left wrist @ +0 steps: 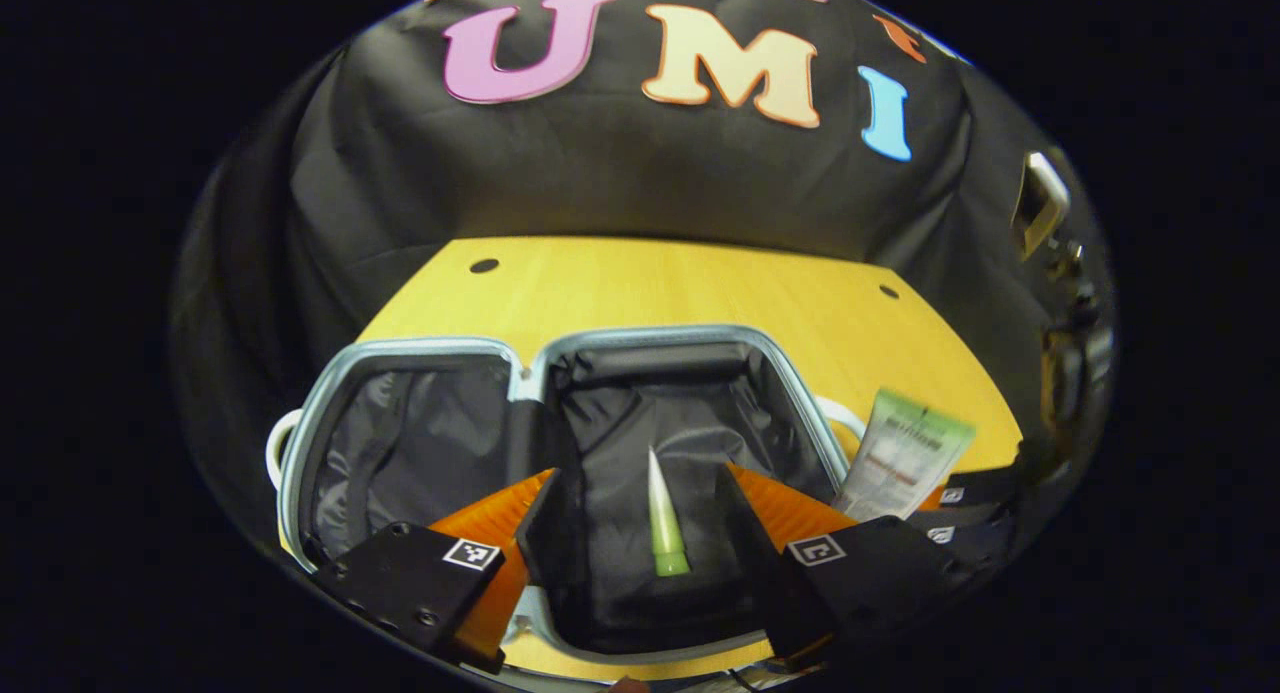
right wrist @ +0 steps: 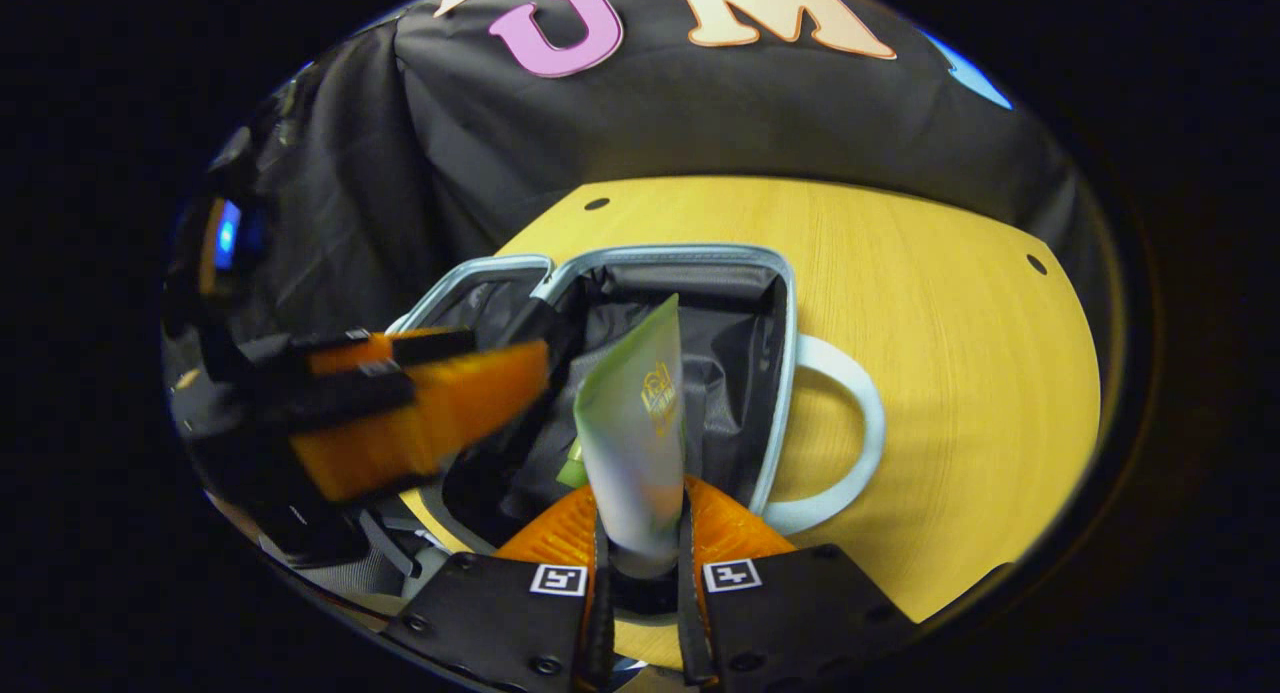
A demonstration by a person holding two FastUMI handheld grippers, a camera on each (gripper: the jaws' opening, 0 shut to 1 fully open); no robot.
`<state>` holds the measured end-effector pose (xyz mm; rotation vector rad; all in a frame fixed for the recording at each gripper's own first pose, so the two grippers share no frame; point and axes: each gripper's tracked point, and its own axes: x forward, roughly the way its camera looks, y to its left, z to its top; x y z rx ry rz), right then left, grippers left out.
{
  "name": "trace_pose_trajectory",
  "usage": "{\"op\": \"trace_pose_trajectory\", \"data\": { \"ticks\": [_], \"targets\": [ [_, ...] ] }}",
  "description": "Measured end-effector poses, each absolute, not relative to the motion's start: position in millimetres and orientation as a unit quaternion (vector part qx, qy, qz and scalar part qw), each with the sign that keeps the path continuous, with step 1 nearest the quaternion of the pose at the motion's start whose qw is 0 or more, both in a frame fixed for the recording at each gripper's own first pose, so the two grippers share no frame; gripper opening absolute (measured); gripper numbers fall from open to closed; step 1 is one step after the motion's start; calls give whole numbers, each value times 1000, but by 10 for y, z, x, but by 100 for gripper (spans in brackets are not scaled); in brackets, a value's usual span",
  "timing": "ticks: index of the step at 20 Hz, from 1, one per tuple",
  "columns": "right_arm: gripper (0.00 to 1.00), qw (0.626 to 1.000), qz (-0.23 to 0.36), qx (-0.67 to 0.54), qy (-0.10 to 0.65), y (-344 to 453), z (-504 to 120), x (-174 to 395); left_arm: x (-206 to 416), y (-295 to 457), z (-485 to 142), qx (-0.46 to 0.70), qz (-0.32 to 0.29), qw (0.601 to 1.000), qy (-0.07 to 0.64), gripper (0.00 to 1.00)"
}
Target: First open the suitcase, pack the skin care products into it, and then close the suitcase.
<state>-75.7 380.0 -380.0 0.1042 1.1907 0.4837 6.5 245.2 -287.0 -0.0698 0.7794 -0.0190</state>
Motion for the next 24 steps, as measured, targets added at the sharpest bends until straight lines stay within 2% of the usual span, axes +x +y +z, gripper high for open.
{"op": "trace_pose_trajectory", "data": {
  "ticks": [3, 5, 6, 9, 12, 13, 14, 15, 16, 24],
  "targets": [
    [24, 780, 214, 51, 585, 3887, -3954, -813, 106, 2959, -2660, -37, 35, 933, 355, 91],
    [27, 785, 207, 50, 582, 3906, -3971, -765, 78, 3356, -2624, -34, 70, 934, 350, 91],
    [35, 789, 204, 51, 577, 3917, -3961, -748, 32, 3561, -2602, -32, 89, 932, 351, 92],
    [36, 810, 196, 75, 547, 3953, -3837, -541, -97, 4192, -2605, -31, 143, 924, 352, 95],
    [100, 837, 188, 94, 505, 3942, -3663, -294, -198, 4796, -2622, -26, 188, 916, 353, 95],
    [98, 844, 185, 100, 493, 3909, -3575, -221, -231, 4999, -2621, -23, 202, 913, 354, 95],
    [92, 851, 179, 105, 482, 3871, -3500, -156, -274, 5174, -2646, -22, 214, 909, 357, 95],
    [92, 857, 176, 110, 472, 3827, -3427, -107, -287, 5335, -2673, -21, 223, 906, 360, 95],
    [98, 862, 172, 112, 463, 3785, -3372, -71, -300, 5481, -2705, -23, 229, 903, 363, 95],
    [98, 887, 106, 82, 442, 3057, -3278, 151, -418, 6156, -3345, -77, 238, 866, 433, 92]
  ]
}}
